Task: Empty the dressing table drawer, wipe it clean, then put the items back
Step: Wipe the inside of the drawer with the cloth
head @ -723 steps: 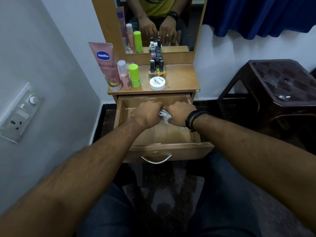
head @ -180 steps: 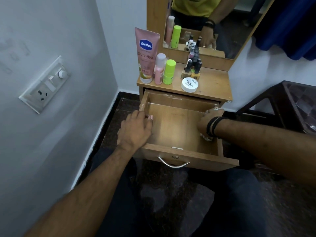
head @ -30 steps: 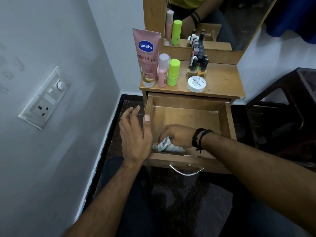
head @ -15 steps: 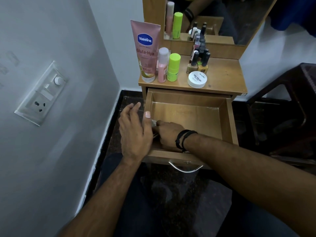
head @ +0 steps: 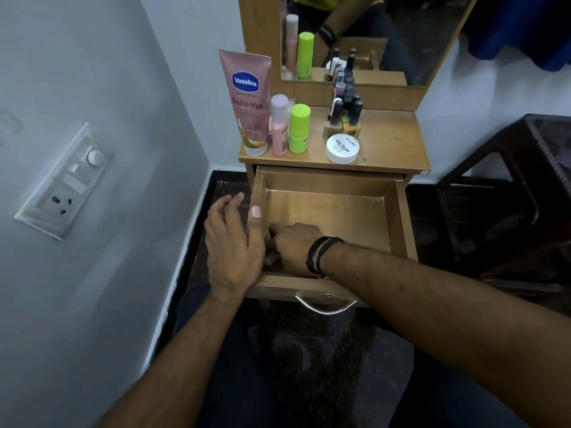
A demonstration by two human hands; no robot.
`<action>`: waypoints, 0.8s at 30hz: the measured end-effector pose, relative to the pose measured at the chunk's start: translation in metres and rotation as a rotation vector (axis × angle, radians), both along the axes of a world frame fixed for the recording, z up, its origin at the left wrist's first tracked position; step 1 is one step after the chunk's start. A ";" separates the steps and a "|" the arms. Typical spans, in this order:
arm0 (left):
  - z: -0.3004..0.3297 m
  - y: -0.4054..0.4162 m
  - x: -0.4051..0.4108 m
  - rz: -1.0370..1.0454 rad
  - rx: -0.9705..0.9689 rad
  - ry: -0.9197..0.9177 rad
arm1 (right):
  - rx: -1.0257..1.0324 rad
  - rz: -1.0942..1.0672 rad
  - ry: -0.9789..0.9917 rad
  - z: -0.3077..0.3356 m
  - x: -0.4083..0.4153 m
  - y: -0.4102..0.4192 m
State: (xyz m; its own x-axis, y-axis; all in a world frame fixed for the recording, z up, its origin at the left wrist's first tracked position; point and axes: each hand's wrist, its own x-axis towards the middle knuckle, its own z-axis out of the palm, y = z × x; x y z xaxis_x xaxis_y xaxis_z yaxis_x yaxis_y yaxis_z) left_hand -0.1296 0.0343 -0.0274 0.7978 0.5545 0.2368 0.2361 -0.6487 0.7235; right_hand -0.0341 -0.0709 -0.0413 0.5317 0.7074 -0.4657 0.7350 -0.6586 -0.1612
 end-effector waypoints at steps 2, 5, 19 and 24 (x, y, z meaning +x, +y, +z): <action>-0.001 -0.001 0.000 -0.010 0.018 0.019 | 0.010 -0.072 -0.019 -0.002 0.006 0.001; -0.002 -0.001 -0.001 -0.010 0.032 0.029 | 0.049 -0.176 -0.037 -0.006 0.019 0.003; -0.001 -0.003 0.000 -0.017 0.051 0.051 | -0.009 -0.354 -0.171 -0.001 0.064 0.008; -0.002 -0.002 -0.001 -0.017 0.059 0.059 | -0.105 -0.203 -0.383 0.006 0.064 -0.038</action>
